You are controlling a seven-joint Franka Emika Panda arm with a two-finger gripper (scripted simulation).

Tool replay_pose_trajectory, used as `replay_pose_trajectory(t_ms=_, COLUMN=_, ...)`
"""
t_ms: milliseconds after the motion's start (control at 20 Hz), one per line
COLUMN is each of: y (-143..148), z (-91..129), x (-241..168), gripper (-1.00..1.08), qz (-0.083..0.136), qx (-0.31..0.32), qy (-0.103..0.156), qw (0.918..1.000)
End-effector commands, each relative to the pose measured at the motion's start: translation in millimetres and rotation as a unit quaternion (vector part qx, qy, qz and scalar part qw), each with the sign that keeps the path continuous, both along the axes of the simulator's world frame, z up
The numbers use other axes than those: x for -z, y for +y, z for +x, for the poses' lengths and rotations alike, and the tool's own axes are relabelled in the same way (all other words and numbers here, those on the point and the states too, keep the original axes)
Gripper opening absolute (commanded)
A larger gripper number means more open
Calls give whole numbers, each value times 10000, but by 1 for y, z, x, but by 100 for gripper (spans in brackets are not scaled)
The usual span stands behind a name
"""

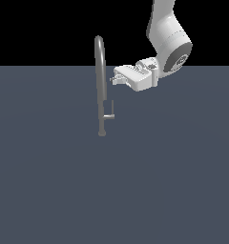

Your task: Turn on the faucet by rotating a designated handle.

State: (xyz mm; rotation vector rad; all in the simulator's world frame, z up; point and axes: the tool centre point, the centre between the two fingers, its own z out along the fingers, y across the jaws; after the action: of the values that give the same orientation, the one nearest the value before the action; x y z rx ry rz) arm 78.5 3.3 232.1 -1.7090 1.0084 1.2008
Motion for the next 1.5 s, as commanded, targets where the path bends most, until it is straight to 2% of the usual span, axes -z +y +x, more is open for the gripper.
replay_pose_trajectory(t_ms=0, y=1, z=7, x=18, gripper=-100, qz=213, qx=215, qy=251, qw=9992)
replay_pose_trajectory(t_ms=300, y=5, z=18, x=55, gripper=-100, qz=610, qx=633, qy=736, qw=9934)
replay_pose_trajectory(t_ms=600, y=9, z=23, x=79, gripper=-100, qz=851, qx=891, qy=1033, qw=9870)
replay_pose_trajectory(t_ms=1050, y=11, z=24, x=85, gripper=-100, qz=907, qx=950, qy=1102, qw=9852)
replay_pose_trajectory(t_ms=1450, y=9, z=10, x=80, gripper=-100, qz=907, qx=950, qy=1102, qw=9852)
